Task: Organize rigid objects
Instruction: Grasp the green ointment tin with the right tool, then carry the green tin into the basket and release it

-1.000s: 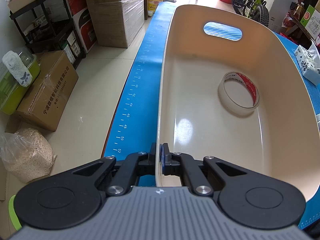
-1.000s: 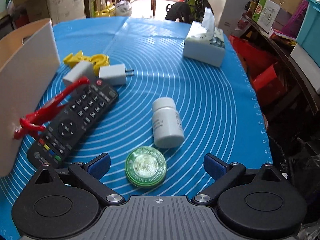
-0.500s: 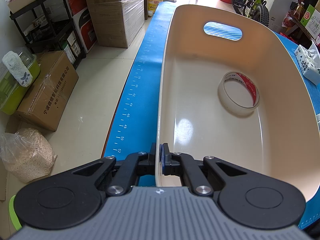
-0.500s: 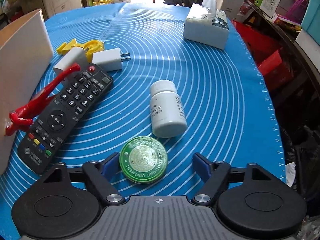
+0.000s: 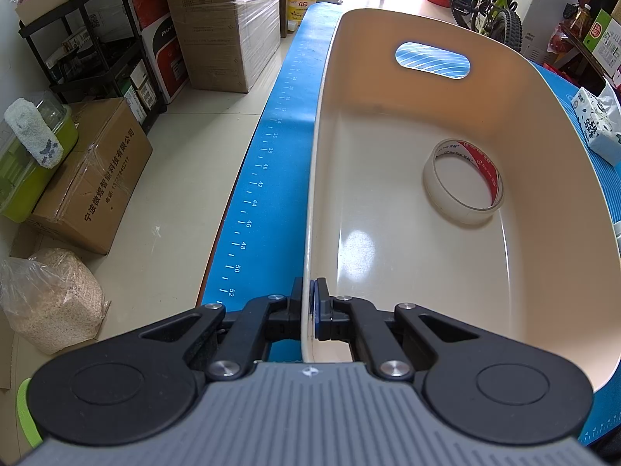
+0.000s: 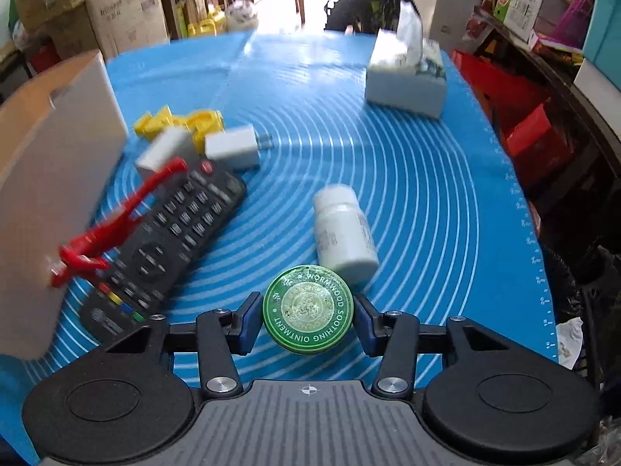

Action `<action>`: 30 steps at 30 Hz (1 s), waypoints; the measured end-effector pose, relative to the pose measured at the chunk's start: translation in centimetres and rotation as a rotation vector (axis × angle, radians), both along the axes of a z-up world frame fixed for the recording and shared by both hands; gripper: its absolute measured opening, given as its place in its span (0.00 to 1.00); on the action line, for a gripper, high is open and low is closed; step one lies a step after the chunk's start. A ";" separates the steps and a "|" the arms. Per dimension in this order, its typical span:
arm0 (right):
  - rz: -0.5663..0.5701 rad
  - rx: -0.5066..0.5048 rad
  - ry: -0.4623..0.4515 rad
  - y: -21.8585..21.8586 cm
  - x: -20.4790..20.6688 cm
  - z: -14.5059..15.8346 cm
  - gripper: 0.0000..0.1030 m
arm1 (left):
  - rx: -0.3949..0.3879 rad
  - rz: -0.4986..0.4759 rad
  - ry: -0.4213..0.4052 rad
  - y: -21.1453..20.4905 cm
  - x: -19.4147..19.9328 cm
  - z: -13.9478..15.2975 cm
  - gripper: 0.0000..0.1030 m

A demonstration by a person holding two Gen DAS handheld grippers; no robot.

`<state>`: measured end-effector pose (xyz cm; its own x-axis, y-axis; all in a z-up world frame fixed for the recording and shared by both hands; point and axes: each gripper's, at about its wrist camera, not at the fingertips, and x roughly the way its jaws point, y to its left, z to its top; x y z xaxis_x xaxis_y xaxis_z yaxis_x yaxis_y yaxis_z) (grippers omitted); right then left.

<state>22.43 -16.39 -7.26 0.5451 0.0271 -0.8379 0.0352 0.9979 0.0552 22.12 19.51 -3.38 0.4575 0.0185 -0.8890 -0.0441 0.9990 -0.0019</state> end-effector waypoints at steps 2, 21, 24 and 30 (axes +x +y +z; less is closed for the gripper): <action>0.003 0.010 -0.037 0.6 -0.2 1.1 0.53 | 0.000 0.000 0.000 0.0 0.0 0.0 0.05; 0.112 0.117 -0.336 8.5 0.4 9.2 0.53 | 0.003 0.003 0.003 0.0 -0.1 -0.1 0.05; 0.153 0.138 -0.353 10.7 1.1 9.8 0.53 | 0.005 0.003 0.003 0.0 -0.1 -0.1 0.05; 0.244 0.154 -0.358 15.5 2.0 10.0 0.53 | 0.005 0.002 0.004 0.0 0.0 -0.1 0.05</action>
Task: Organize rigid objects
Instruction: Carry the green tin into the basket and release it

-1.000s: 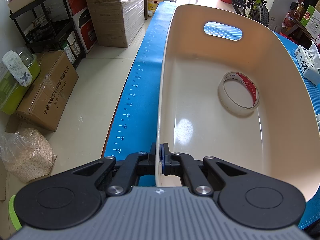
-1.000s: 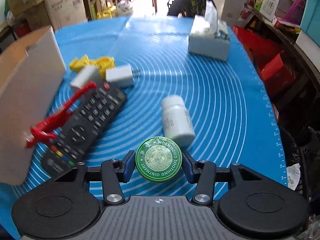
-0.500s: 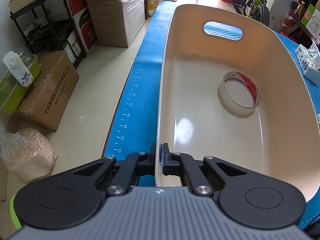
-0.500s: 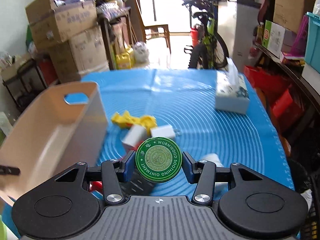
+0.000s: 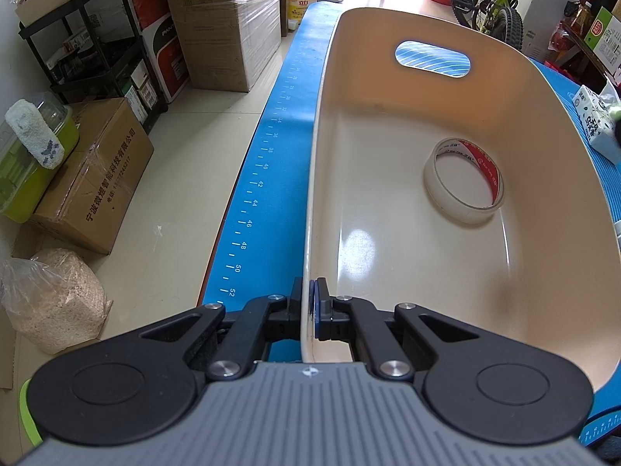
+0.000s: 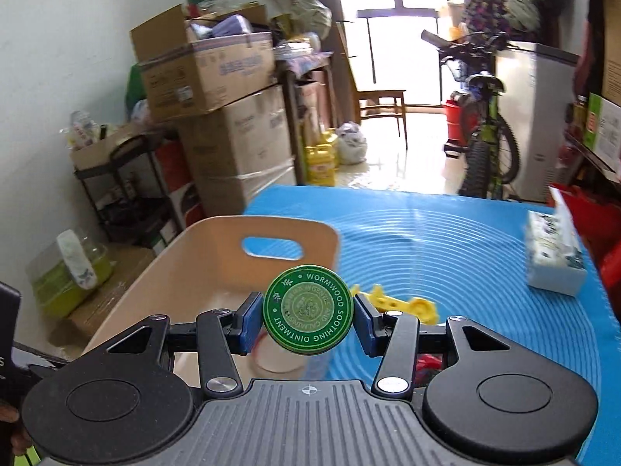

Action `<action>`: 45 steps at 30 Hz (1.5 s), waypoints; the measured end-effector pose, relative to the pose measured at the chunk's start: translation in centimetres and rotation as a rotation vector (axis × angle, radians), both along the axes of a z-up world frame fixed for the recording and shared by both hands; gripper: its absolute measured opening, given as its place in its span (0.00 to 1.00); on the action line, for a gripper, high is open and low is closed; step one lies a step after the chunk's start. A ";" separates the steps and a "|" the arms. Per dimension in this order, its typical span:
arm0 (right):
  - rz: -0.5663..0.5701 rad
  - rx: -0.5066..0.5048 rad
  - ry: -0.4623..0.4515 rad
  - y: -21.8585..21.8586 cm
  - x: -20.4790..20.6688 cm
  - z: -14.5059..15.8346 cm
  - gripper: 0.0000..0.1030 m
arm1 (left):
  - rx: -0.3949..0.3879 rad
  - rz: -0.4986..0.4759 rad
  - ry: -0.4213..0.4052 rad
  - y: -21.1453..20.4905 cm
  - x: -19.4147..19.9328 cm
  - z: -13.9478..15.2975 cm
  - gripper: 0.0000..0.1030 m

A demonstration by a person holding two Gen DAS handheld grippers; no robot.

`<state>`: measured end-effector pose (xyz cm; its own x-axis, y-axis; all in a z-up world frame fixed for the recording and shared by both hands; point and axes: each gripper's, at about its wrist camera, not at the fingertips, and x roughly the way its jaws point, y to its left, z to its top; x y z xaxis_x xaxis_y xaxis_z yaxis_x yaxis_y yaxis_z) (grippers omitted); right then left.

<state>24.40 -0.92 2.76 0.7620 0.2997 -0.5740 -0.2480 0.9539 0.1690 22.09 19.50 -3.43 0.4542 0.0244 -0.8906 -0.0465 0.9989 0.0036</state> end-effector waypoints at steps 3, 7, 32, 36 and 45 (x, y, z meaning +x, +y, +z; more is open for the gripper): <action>0.040 -0.011 0.023 2.5 0.4 -0.7 0.53 | -0.001 0.000 0.000 0.0 0.0 0.0 0.05; 0.087 -0.053 0.050 5.2 0.6 -1.9 0.53 | -0.002 -0.002 0.001 0.1 0.0 0.0 0.05; 0.254 -0.167 0.253 8.8 0.7 -6.2 0.63 | 0.005 -0.004 0.002 -0.1 0.2 0.1 0.05; 0.242 -0.130 0.225 8.5 0.3 -5.1 0.70 | 0.004 -0.004 0.002 0.0 0.2 0.1 0.05; 0.113 -0.058 0.127 3.6 -0.5 -1.7 0.81 | 0.005 -0.004 0.002 -0.1 0.2 0.1 0.05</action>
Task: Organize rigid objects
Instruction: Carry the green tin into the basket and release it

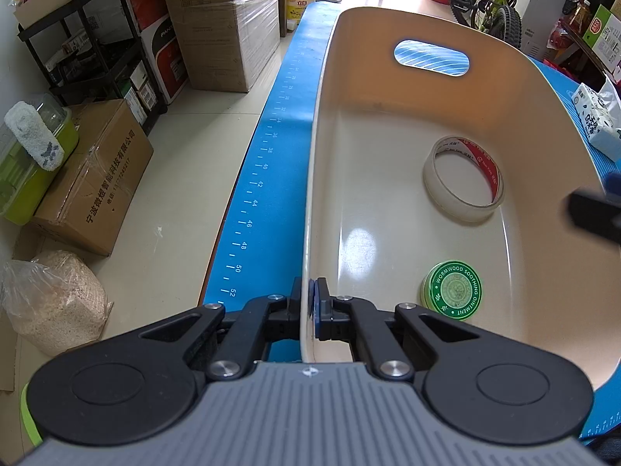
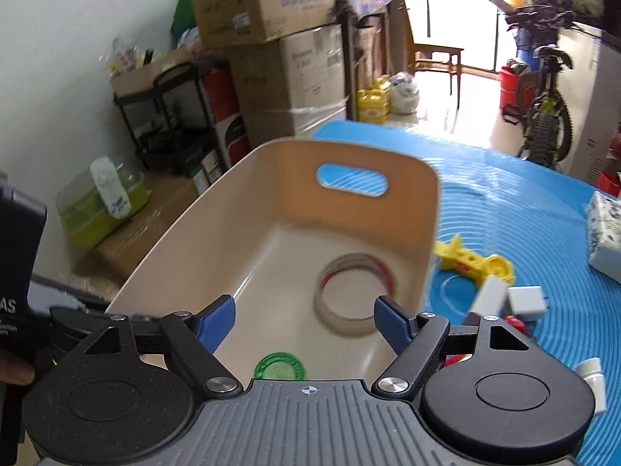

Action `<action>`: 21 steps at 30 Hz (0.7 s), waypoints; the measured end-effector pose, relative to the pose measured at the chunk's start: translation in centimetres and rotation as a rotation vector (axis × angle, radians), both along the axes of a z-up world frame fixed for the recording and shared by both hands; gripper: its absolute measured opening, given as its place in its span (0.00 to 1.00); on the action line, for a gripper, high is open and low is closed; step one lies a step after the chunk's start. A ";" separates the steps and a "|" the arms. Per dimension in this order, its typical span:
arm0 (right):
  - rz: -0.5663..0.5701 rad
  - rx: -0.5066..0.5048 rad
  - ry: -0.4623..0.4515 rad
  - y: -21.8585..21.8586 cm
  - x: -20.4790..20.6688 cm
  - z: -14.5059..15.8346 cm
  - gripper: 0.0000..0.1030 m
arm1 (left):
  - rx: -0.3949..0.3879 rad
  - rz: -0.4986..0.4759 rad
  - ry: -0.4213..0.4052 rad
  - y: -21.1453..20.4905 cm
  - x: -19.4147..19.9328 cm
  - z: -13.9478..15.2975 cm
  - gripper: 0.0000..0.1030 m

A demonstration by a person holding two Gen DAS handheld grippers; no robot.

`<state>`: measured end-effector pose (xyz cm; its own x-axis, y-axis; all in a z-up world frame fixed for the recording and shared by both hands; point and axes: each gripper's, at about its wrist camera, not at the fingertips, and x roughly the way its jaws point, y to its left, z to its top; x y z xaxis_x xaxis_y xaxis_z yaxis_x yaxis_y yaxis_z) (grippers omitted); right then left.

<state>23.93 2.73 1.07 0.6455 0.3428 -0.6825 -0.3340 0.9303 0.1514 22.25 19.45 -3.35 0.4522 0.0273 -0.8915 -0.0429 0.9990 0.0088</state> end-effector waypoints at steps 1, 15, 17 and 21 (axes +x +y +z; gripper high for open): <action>-0.022 0.003 -0.011 -0.9 0.0 0.4 0.81 | 0.001 0.000 0.000 0.0 0.0 0.0 0.05; -0.327 -0.071 -0.006 -14.2 1.6 -2.8 0.82 | 0.009 0.004 0.001 -0.3 -0.1 -0.1 0.06; -0.380 -0.057 0.027 -16.0 2.2 -4.0 0.82 | 0.014 0.005 0.002 -0.5 -0.1 0.0 0.06; -0.463 -0.056 0.100 -18.9 2.9 -6.3 0.82 | 0.019 0.005 0.004 -0.6 0.1 0.0 0.06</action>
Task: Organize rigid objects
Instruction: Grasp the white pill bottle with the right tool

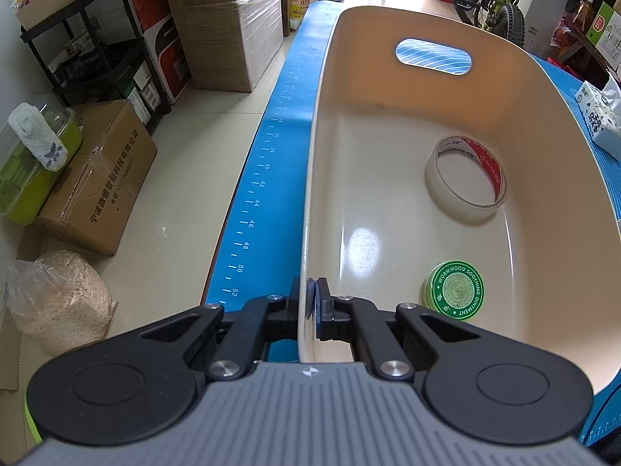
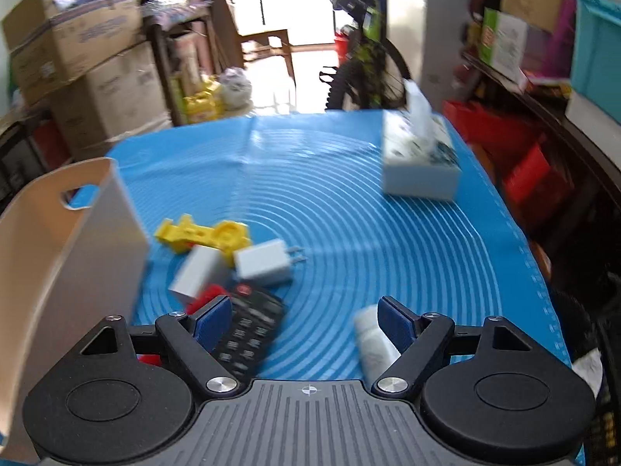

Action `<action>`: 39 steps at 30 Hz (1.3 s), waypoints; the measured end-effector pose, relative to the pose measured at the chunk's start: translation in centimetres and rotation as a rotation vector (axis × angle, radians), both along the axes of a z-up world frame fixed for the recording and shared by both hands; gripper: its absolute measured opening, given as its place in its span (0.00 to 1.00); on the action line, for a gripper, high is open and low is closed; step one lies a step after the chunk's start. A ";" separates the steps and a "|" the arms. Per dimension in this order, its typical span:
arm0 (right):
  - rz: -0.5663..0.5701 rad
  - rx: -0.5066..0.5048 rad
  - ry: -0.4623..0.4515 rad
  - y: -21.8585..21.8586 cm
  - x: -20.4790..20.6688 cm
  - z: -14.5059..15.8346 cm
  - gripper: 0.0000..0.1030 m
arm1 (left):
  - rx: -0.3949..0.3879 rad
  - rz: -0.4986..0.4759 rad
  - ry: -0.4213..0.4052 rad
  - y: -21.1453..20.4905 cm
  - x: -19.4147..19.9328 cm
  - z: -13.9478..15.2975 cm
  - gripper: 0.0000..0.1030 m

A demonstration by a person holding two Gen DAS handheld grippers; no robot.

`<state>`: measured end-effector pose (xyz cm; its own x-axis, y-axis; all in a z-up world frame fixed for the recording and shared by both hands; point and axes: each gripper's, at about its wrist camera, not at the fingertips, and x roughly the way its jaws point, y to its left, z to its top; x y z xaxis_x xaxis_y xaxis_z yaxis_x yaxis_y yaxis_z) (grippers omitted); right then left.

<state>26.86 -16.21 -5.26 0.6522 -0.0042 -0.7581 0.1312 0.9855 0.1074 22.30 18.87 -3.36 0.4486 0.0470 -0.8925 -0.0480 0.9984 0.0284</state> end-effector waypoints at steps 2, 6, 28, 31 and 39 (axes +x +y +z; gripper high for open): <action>-0.027 -0.007 0.021 -0.7 0.3 -0.8 0.82 | 0.003 0.000 0.000 0.0 0.1 0.0 0.07; -0.043 -0.041 0.062 -1.3 1.1 -2.7 0.82 | 0.009 -0.002 0.001 -0.1 0.0 0.1 0.07; 0.007 -0.117 0.124 -0.3 2.1 -5.1 0.48 | 0.007 -0.002 0.000 -0.2 0.1 0.0 0.07; 0.013 -0.131 0.118 -0.1 2.1 -5.1 0.47 | 0.006 -0.001 0.000 -0.2 0.1 0.0 0.07; -0.012 -0.136 0.100 0.0 1.9 -4.2 0.43 | 0.005 0.000 0.000 -0.2 0.1 0.0 0.07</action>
<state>28.80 -16.18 -9.44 0.5728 -0.1182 -0.8112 0.1461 0.9884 -0.0408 22.42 18.68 -3.38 0.4482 0.0515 -0.8924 -0.0477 0.9983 0.0336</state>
